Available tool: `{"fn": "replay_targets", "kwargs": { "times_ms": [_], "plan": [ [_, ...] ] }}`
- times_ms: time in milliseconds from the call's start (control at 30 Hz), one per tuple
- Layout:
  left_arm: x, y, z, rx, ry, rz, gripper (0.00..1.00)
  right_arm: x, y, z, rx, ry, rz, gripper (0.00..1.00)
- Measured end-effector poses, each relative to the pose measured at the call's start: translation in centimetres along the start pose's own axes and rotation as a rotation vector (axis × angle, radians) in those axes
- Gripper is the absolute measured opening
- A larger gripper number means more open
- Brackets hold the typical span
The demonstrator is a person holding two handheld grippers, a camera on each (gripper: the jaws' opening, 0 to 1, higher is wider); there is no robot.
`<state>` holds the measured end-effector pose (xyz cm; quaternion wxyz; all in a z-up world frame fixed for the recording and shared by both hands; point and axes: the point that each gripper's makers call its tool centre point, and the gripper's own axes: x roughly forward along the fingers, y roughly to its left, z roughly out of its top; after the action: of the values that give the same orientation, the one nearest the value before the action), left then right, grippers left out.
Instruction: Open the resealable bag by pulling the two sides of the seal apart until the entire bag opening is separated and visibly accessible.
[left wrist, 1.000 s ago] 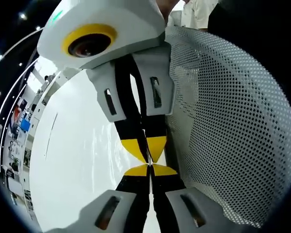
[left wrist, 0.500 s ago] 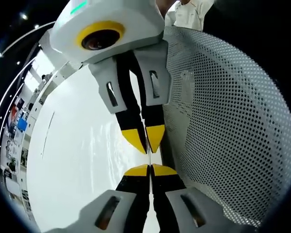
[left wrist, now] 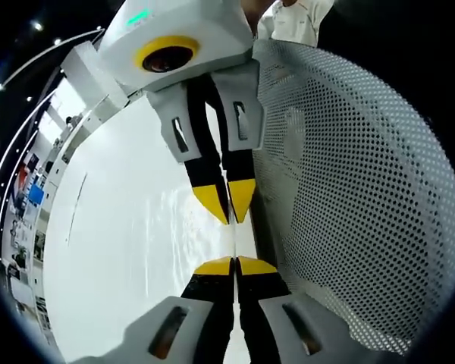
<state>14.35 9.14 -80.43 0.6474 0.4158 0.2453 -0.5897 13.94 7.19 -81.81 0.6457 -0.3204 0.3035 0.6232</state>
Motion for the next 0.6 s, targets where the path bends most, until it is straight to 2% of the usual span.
{"fn": "replay_targets", "kwargs": {
  "times_ms": [600],
  "plan": [
    [-0.36,-0.18,-0.71,-0.032,0.014,0.0,0.0,-0.26,0.21,-1.0,0.013,0.018,-0.002,0.0]
  ]
}}
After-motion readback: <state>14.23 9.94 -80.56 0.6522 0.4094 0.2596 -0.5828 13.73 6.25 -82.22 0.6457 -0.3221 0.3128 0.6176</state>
